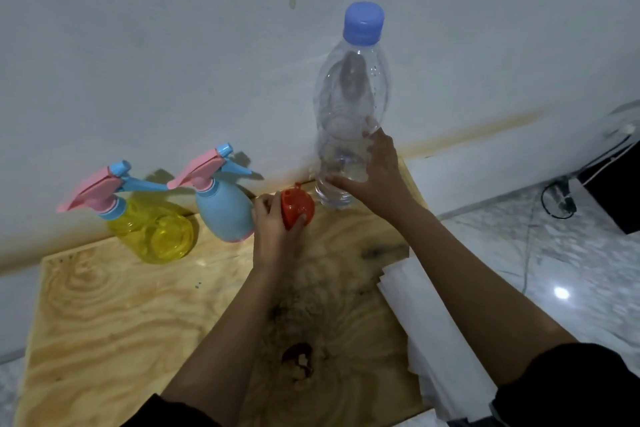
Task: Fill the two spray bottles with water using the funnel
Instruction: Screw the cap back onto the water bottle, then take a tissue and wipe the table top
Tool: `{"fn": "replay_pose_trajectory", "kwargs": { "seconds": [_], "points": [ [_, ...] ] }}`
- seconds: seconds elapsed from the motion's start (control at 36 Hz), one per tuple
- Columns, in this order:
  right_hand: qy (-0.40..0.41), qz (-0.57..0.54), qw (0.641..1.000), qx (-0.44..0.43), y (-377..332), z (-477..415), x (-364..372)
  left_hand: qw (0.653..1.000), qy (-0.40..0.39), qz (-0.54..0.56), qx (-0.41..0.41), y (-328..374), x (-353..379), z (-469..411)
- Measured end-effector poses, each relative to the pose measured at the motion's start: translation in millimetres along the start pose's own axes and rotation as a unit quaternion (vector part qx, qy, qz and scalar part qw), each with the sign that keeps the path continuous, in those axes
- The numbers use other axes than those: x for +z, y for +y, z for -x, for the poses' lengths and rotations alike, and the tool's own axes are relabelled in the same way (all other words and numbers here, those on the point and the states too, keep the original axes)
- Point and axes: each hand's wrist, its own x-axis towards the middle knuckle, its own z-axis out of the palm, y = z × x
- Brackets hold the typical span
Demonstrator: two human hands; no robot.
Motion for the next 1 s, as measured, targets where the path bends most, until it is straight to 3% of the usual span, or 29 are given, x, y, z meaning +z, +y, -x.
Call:
{"fn": "replay_pose_trajectory", "kwargs": {
  "seconds": [0.42, 0.56, 0.75, 0.86, 0.92, 1.0],
  "points": [
    [0.165, 0.011, 0.984, 0.062, -12, 24, 32, 0.997, 0.073, 0.025, 0.005, 10, 10, 7],
    [0.154, -0.019, 0.984, 0.090, -15, 26, 30, 0.997, 0.056, 0.056, -0.012, 9, 7, 5],
    [0.148, -0.040, 0.982, 0.107, -22, 69, 10, 0.987, 0.098, 0.124, -0.033, 14, 3, 22],
    [0.166, -0.027, 0.976, 0.136, -12, 110, -23, 0.986, 0.012, 0.156, 0.065, 29, 16, 51],
    [0.178, -0.024, 0.970, 0.165, -3, 135, -42, 0.972, -0.072, 0.149, 0.166, 40, 25, 68],
    [0.181, -0.018, 0.960, 0.214, 15, 175, -69, 0.934, -0.233, 0.095, 0.254, 64, 39, 86]
  ]
}}
